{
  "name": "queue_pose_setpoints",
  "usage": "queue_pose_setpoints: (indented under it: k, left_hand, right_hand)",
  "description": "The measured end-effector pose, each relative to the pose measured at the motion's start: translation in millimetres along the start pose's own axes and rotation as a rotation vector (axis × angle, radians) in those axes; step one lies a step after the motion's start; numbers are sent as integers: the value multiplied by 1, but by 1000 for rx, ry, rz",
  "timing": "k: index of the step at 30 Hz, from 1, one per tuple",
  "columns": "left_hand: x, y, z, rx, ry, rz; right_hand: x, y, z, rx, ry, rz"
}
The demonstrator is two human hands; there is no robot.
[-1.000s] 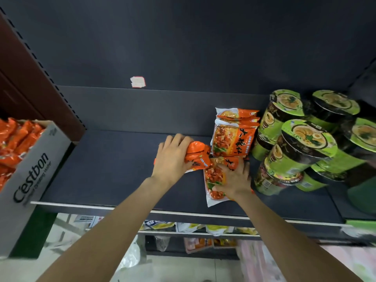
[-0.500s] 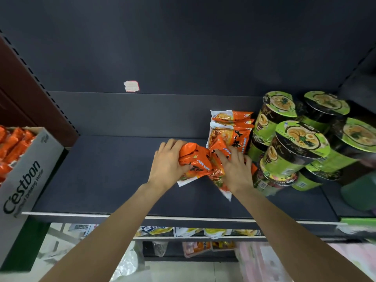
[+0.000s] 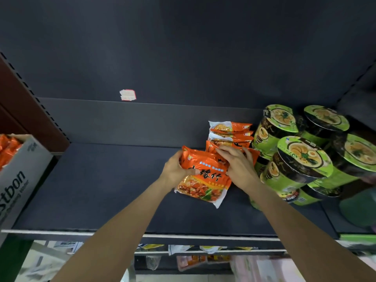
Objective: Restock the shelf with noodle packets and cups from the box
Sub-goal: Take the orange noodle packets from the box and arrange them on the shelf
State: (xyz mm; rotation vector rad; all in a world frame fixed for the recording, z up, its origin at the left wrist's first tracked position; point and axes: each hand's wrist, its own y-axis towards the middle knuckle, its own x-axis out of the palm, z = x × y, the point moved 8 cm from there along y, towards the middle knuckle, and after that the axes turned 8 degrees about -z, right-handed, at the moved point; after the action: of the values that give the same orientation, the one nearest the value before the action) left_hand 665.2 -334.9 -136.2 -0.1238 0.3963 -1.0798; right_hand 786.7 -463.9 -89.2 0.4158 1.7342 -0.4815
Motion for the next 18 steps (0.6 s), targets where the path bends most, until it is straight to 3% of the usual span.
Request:
queue_pose_setpoints:
  k: [4,18]
  left_hand:
    - [15,12,-12,-50,-35,-32]
    - [62,29,-5,58,-140,-23]
  right_hand:
    - [-1,2,0,-60,178,-6]
    - [15,3,9,-51,-25,-81]
